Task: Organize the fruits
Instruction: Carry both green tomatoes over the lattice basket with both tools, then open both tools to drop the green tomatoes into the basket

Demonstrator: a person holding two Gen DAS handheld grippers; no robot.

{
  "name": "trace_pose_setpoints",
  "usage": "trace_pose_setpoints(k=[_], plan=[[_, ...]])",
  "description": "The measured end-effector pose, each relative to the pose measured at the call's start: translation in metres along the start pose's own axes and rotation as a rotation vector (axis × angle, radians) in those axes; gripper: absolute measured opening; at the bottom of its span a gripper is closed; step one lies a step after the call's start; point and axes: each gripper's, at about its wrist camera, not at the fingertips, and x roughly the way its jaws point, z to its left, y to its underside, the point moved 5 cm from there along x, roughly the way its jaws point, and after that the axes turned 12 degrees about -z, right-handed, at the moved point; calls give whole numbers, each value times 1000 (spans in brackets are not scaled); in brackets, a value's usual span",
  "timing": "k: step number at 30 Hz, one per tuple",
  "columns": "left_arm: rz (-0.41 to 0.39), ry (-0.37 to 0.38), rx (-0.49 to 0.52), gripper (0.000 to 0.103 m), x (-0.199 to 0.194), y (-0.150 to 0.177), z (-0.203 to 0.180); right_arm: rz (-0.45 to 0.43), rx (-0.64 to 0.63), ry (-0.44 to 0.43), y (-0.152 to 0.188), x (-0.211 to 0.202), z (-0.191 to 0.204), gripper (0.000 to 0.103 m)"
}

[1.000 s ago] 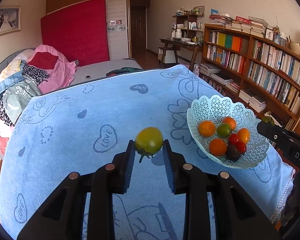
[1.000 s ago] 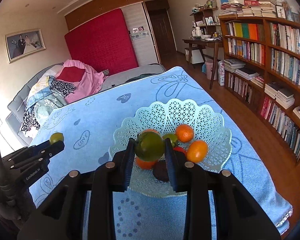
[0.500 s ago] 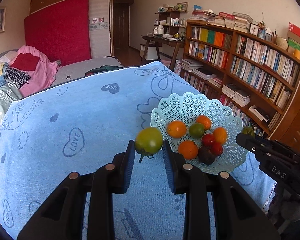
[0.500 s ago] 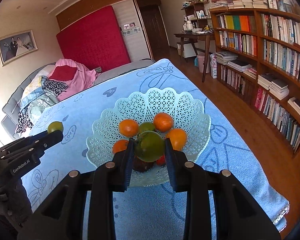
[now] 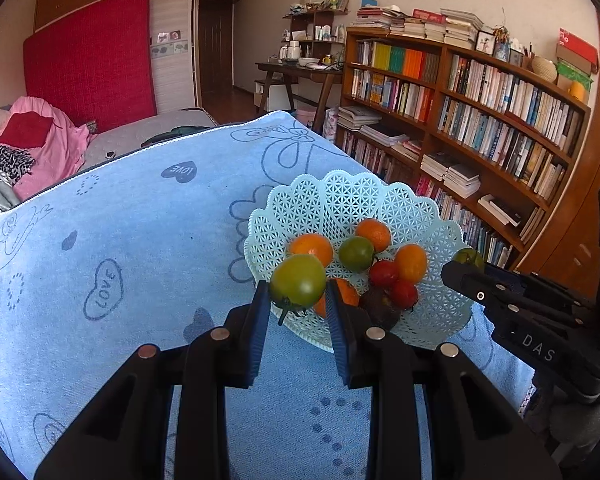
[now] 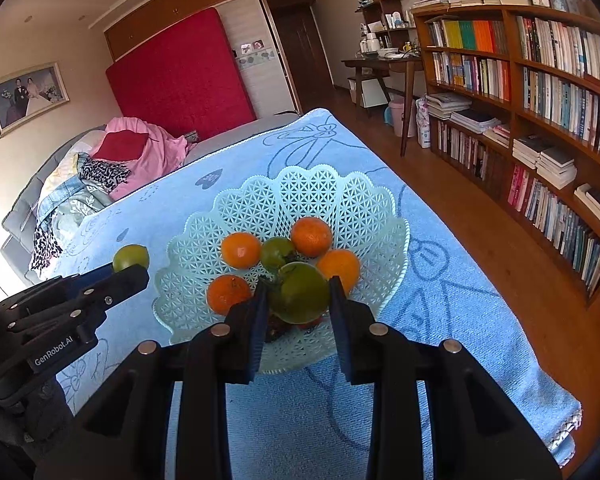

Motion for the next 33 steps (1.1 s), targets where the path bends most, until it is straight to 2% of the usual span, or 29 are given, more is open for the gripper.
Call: trace_pose_setpoints(k=[12,33], plan=[[25,47,35,29,10,5,-20,1,6,4,0,1,-2,30],[41,51,50,29,18,13,-27,3,11,10,1,2,-5,30]])
